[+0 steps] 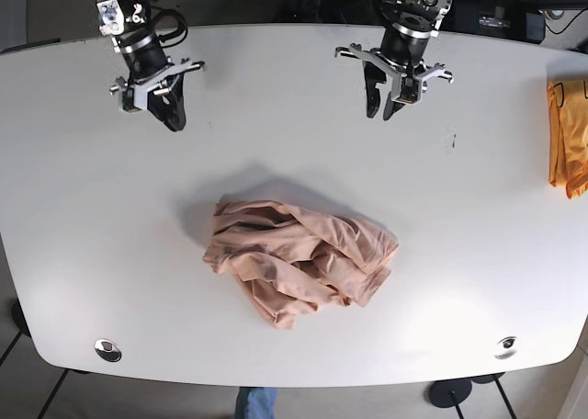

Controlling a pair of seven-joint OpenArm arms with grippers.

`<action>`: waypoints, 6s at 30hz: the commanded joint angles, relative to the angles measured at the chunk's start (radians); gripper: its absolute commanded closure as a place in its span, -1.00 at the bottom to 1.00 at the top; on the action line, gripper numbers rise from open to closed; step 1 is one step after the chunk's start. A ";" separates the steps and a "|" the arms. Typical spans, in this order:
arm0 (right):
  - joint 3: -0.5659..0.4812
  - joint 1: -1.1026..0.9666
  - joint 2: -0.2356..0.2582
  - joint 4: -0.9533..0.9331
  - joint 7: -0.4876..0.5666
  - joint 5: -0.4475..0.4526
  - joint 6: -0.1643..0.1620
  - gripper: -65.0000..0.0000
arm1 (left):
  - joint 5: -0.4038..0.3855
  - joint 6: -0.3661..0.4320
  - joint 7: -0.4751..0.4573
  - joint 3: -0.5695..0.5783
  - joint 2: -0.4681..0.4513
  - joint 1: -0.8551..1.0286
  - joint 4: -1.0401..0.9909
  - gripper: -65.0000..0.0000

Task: Fold the T-shirt properly

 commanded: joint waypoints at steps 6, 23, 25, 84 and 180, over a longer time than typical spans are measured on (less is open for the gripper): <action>0.003 0.221 -0.019 0.052 -0.270 -0.004 0.013 0.89 | -0.004 0.001 0.059 -0.015 -0.004 -0.186 0.016 0.41; 0.004 0.285 -0.043 0.049 -0.321 -0.004 0.013 -0.48 | -0.004 0.000 0.219 -0.018 -0.004 -0.918 -0.638 0.12; 0.004 0.278 -0.043 0.049 -0.321 -0.004 0.013 -0.48 | -0.004 0.000 0.168 -0.018 -0.004 -0.968 -0.739 0.12; -0.004 0.755 -0.279 -0.519 -0.634 -0.004 0.016 -0.48 | -0.386 -0.491 0.411 -0.852 -0.063 -0.181 -0.064 1.00; 0.498 0.767 -0.177 -0.136 -0.935 0.093 0.045 0.95 | -0.190 -0.477 0.717 -0.283 -0.195 -1.085 -0.495 1.00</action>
